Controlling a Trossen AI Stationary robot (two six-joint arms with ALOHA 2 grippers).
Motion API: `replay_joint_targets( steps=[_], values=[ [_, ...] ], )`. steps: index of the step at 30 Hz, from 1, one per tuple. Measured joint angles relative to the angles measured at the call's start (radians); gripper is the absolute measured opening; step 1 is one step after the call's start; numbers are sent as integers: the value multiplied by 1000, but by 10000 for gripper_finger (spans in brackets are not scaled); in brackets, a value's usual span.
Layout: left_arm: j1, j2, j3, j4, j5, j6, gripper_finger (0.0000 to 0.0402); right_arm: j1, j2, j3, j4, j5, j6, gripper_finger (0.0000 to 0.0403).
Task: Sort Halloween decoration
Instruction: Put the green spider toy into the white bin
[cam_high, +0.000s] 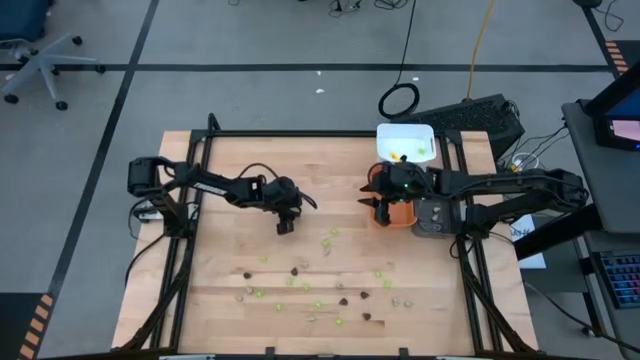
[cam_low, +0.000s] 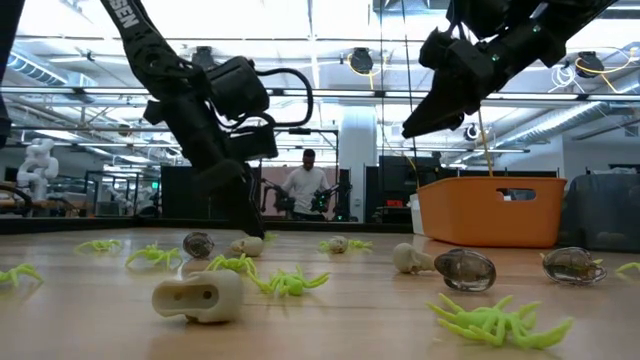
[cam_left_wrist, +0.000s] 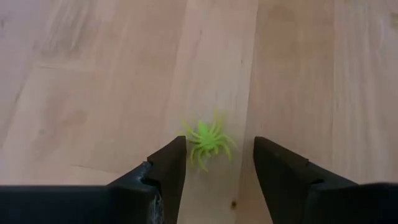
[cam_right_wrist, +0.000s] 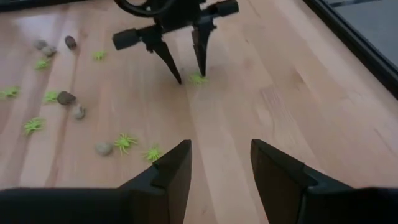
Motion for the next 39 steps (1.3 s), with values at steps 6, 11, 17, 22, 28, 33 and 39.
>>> replay_joint_targets(
  steps=[6,11,17,22,28,33,39],
  values=[
    [16,11,1,3,22,-14,182,25,0,0,4,41,0,152],
    [16,12,1,2,28,-18,168,52,1,0,3,77,-7,152],
    [16,14,1,4,29,-21,88,84,2,0,3,79,-7,152],
    [12,14,1,9,25,-16,12,107,2,0,4,79,-7,152],
    [9,7,6,18,24,-15,3,134,38,2,48,80,-8,152],
    [-11,-35,23,28,29,-14,1,176,145,2,208,78,-47,152],
    [-50,-102,32,35,107,-15,0,228,307,2,432,77,-141,152]
  ],
)
